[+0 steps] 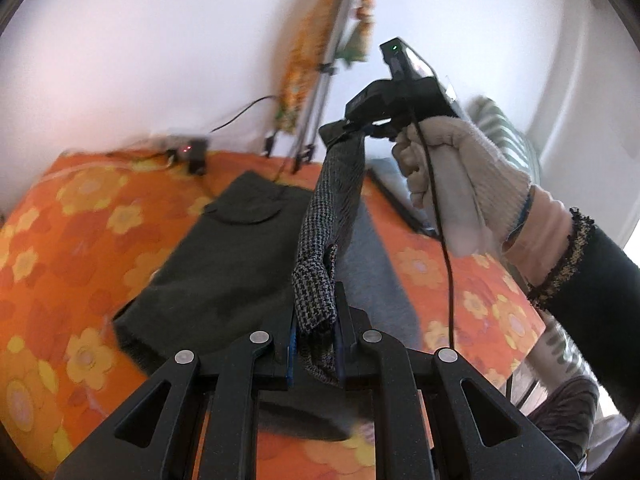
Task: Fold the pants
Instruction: 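Lift one leg over the other with both grippers and release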
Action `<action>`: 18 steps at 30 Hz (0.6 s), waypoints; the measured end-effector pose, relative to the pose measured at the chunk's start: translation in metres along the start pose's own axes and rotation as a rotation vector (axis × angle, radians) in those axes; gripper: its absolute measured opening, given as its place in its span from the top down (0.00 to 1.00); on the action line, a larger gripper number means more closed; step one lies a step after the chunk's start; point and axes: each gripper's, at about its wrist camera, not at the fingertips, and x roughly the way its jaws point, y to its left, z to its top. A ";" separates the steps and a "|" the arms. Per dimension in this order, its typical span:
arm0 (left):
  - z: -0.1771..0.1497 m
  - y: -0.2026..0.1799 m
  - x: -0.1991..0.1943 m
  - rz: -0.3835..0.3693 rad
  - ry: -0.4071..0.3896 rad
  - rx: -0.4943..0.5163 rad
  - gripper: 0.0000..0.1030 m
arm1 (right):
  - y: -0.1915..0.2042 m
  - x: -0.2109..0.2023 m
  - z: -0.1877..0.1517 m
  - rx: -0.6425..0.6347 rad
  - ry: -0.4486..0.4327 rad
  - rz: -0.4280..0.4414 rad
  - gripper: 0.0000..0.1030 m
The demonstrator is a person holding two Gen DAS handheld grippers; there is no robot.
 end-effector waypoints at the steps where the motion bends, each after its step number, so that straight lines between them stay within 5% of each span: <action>1: 0.000 0.007 0.001 0.006 0.008 -0.013 0.88 | 0.011 0.008 0.000 -0.010 0.008 -0.002 0.90; 9: -0.008 0.080 0.016 0.031 0.082 -0.195 0.88 | 0.084 0.082 -0.010 -0.092 0.079 -0.032 0.90; 18: -0.014 0.123 0.034 0.073 0.136 -0.283 0.88 | 0.114 0.150 -0.020 -0.118 0.150 -0.068 0.90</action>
